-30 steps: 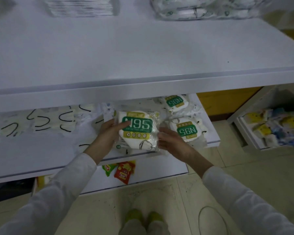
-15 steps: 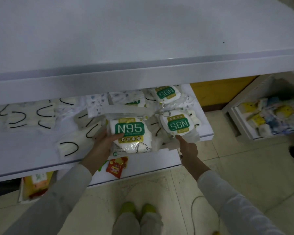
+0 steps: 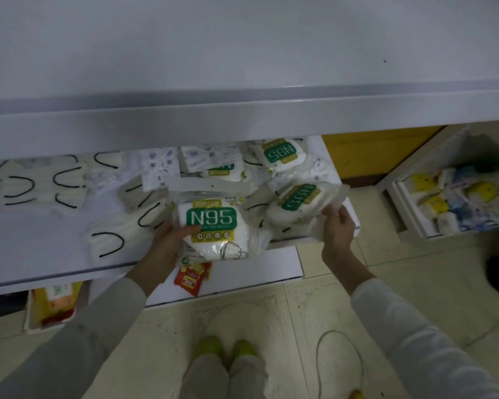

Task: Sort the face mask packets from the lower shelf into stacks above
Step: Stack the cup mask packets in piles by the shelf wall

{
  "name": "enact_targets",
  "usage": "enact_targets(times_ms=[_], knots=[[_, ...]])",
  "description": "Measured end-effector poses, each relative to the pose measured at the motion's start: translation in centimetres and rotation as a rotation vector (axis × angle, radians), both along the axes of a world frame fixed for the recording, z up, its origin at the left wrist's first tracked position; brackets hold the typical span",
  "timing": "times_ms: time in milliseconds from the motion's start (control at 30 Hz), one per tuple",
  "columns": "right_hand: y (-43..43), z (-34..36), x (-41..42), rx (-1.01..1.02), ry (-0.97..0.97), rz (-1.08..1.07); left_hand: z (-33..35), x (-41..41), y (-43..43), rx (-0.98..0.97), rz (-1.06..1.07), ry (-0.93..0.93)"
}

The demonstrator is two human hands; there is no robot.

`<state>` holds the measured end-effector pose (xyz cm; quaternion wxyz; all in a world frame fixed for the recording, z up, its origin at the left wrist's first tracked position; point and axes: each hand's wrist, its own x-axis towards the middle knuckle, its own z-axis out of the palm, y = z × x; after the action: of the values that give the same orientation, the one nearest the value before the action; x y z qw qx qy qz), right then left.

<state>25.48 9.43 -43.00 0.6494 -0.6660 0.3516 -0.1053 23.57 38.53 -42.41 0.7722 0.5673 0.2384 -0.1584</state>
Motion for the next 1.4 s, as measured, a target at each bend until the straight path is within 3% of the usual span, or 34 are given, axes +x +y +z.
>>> enact_targets(times_ms=[300, 433, 533, 600, 733, 867, 967, 1100, 1267, 1400], knots=[[-2.1, 10.1, 1.1, -0.239, -0.172, 0.586, 1.5, 0.1, 0.0, 0.078, 0.041, -0.039], [1.5, 12.8, 1.8, -0.279, -0.136, 0.931, 2.0, 0.1, -0.1, 0.074, 0.028, -0.058], [5.8, 11.7, 2.3, -0.476, -0.124, 1.09, 2.8, 0.2, -1.3, 0.046, 0.011, -0.068], [8.4, 10.7, 2.6, -0.621, -0.2, 1.088, 3.6, 0.1, -2.1, -0.008, 0.04, -0.066], [11.8, 9.4, 3.1, -0.7, -0.299, 0.988, 4.2, -0.5, -1.7, -0.228, 0.064, -0.121], [13.1, 8.3, 3.6, -0.72, -0.271, 0.966, 3.3, -1.1, -0.2, -0.129, -0.022, -0.181], [13.6, 7.8, 3.8, -0.617, -0.211, 0.927, 2.4, -1.0, 0.4, -0.064, -0.037, -0.158], [12.8, 7.4, 3.7, -0.32, -0.137, 0.782, 1.8, -0.6, 0.6, -0.073, 0.032, -0.144], [10.2, 5.4, 3.1, -0.035, 0.247, 0.828, 1.2, 0.6, 0.5, -0.112, 0.034, -0.148], [8.4, 3.5, 3.5, -0.035, 0.212, 0.797, 1.9, 2.0, -1.2, -0.078, -0.099, -0.154]])
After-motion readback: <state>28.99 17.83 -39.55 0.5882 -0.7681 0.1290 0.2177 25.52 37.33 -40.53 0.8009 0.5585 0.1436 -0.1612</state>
